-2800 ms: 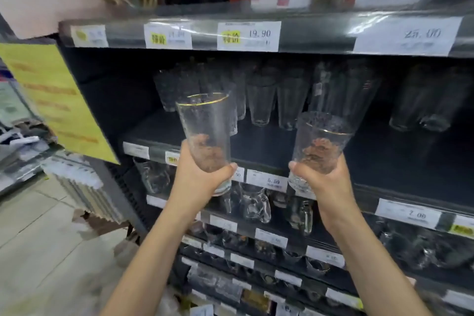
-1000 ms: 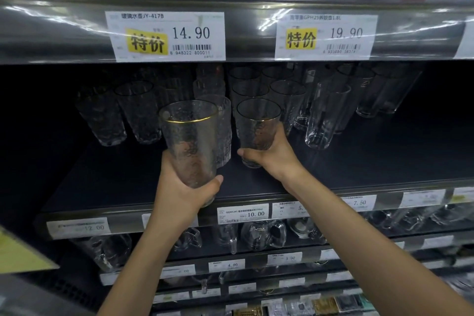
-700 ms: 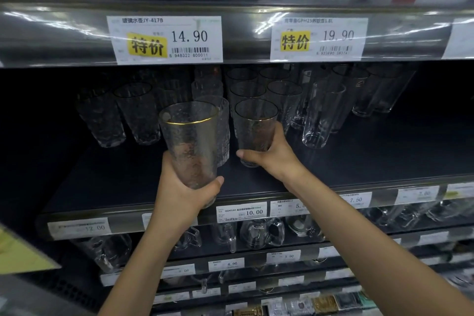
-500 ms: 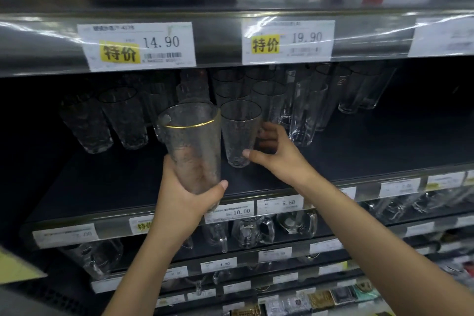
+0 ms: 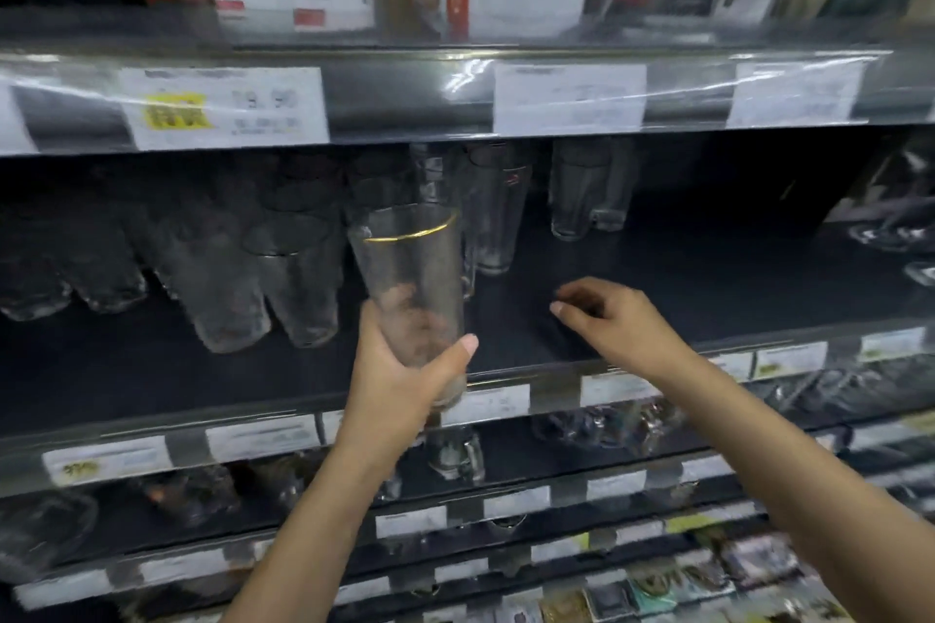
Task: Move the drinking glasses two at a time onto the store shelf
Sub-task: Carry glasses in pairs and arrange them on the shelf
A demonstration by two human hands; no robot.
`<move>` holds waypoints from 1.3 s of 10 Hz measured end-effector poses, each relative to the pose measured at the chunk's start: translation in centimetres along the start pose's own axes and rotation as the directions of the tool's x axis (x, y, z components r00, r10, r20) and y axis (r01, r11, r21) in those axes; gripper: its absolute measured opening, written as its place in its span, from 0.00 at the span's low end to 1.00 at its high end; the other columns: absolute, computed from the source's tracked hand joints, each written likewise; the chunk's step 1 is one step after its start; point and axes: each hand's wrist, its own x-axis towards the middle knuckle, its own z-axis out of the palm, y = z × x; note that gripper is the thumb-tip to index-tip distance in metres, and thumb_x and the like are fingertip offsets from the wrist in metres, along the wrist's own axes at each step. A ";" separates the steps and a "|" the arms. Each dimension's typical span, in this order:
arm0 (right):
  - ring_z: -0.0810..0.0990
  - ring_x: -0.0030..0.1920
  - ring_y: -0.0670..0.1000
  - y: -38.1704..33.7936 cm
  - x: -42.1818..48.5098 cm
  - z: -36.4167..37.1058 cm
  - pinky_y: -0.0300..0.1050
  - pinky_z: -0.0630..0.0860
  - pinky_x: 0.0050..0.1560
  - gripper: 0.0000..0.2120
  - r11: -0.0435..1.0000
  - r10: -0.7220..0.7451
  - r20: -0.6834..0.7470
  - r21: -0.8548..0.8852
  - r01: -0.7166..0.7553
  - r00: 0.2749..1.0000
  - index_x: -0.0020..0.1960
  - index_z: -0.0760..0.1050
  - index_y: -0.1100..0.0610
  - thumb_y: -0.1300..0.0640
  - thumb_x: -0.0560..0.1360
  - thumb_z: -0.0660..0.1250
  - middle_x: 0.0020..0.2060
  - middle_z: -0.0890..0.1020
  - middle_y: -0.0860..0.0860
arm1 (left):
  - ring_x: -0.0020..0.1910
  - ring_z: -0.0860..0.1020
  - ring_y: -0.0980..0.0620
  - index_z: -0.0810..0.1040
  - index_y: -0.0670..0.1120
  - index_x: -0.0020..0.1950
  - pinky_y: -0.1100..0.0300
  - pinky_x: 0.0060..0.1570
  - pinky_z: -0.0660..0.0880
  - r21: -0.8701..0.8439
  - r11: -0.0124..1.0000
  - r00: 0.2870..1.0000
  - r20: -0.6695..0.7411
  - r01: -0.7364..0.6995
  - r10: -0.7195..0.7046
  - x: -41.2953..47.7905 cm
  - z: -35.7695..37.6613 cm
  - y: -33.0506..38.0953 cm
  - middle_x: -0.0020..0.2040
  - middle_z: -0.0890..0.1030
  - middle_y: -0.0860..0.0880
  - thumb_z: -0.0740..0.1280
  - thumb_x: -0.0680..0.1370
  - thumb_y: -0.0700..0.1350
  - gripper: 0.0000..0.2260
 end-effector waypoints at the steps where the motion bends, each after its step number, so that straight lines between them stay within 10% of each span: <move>1: 0.78 0.60 0.51 3.9 1.0 -2.3 0.48 0.73 0.63 0.21 0.991 0.011 0.078 -0.136 -0.001 0.997 0.63 0.78 0.50 0.41 0.75 0.69 0.57 0.81 0.49 | 0.36 0.79 0.67 0.67 0.49 0.61 0.73 0.33 0.74 -0.011 1.000 0.999 -0.035 0.013 -0.014 0.9 4.5 -0.2 0.48 0.79 0.50 0.73 0.74 0.36 0.22; 3: 0.69 0.70 0.56 7.3 2.9 -4.4 0.55 0.66 0.69 0.39 0.932 0.034 0.215 -0.359 0.047 0.976 0.74 0.66 0.44 0.26 0.69 0.63 0.70 0.72 0.49 | 0.50 0.79 0.64 0.65 0.57 0.60 0.69 0.48 0.72 0.077 0.996 0.998 -0.054 0.047 -0.043 3.5 10.4 -1.2 0.52 0.79 0.56 0.75 0.74 0.45 0.22; 5: 0.59 0.77 0.53 8.1 3.0 -3.9 0.54 0.56 0.73 0.38 0.908 0.002 0.224 -0.408 0.092 0.975 0.76 0.63 0.43 0.26 0.71 0.59 0.77 0.63 0.48 | 0.40 0.79 0.66 0.63 0.45 0.61 0.72 0.37 0.74 0.184 0.979 0.993 -0.104 0.083 -0.064 5.1 13.3 -1.8 0.45 0.77 0.53 0.75 0.73 0.41 0.24; 10: 0.57 0.77 0.55 8.2 3.0 -4.0 0.56 0.54 0.74 0.38 0.905 -0.002 0.240 -0.412 0.104 0.971 0.76 0.62 0.43 0.25 0.72 0.57 0.78 0.61 0.49 | 0.61 0.76 0.53 0.70 0.49 0.67 0.59 0.59 0.74 0.418 0.899 0.971 -0.239 0.127 -0.026 7.3 12.5 -3.7 0.62 0.77 0.52 0.80 0.65 0.56 0.35; 13: 0.57 0.77 0.55 8.2 3.1 -3.9 0.56 0.54 0.75 0.38 0.907 0.000 0.232 -0.410 0.098 0.973 0.76 0.63 0.43 0.25 0.71 0.58 0.78 0.61 0.49 | 0.52 0.79 0.48 0.73 0.45 0.59 0.57 0.51 0.74 0.598 0.791 0.924 -0.363 0.130 0.123 7.1 12.2 -4.2 0.53 0.82 0.48 0.77 0.66 0.63 0.32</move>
